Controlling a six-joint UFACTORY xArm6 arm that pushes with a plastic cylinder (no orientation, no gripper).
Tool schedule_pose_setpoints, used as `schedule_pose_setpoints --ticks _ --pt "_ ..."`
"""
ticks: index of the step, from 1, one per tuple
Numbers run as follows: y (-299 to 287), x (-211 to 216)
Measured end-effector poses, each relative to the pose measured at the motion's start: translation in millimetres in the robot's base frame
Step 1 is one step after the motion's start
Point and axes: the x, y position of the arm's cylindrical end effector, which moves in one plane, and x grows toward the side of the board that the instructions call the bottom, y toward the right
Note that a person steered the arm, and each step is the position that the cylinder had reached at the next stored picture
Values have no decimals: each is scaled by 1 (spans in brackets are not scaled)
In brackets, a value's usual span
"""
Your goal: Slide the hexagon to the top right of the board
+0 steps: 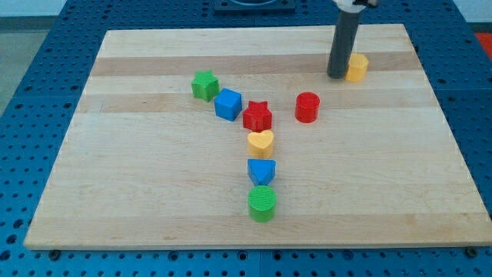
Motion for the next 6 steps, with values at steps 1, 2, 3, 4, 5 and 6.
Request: schedule_pose_setpoints --ticks 1,2,3,4,5,6 --pt "1 9" --pt "3 31" --pt "24 13" --pt "37 -10" --pt "41 -23" --pt "40 -23"
